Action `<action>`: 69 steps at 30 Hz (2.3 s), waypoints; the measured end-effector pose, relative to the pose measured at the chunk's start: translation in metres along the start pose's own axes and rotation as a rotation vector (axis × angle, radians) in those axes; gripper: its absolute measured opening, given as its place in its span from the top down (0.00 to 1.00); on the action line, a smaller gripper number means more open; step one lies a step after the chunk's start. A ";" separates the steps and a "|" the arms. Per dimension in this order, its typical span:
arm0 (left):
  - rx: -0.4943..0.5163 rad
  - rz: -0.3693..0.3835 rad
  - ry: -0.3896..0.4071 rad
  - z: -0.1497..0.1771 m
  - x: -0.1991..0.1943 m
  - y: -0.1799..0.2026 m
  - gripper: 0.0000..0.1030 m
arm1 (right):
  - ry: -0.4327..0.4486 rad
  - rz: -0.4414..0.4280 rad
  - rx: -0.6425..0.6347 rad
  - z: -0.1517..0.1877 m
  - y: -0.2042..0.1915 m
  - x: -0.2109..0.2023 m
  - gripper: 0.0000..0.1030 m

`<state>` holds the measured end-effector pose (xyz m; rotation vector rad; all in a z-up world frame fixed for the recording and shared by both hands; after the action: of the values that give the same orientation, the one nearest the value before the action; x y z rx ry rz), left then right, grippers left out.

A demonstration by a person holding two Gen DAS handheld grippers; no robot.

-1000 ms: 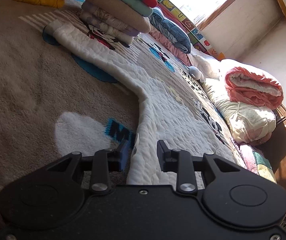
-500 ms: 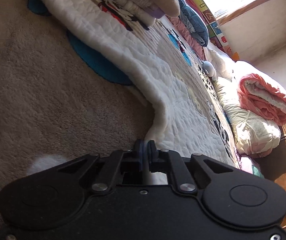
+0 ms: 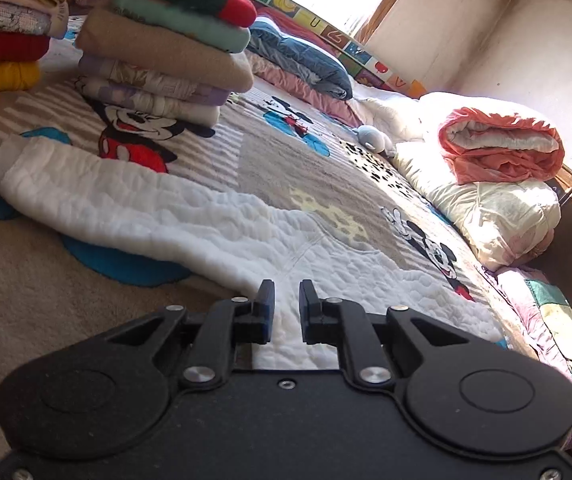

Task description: Fold clothes

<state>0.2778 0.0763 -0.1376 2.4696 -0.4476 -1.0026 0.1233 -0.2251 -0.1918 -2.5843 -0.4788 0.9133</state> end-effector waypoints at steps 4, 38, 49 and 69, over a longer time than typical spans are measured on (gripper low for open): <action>0.011 -0.050 -0.118 0.011 0.035 -0.011 0.90 | -0.008 0.012 -0.013 0.000 -0.002 -0.001 0.58; -0.430 -0.250 0.125 -0.052 -0.067 -0.179 0.50 | -0.202 -0.247 -0.453 0.034 -0.222 0.111 0.55; -0.284 -0.451 0.120 -0.048 -0.042 -0.174 0.92 | -0.262 -0.248 -0.475 0.030 -0.224 0.114 0.55; -0.265 0.149 -0.198 -0.005 0.045 -0.054 0.83 | -0.311 -0.250 -0.558 0.038 -0.231 0.102 0.49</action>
<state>0.3193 0.1040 -0.1870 2.0815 -0.5167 -1.1673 0.1287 0.0297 -0.1733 -2.7577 -1.2722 1.2331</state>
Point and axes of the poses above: each gripper's, at about its wrist camera, not at the fingertips, and x roughly the way its jaws point, y to its right, z to its underside, the point moved 10 cm from there along x, roughly the way its jaws point, and after that the axes turned 9 degrees about -y, right-handed, at the moved point
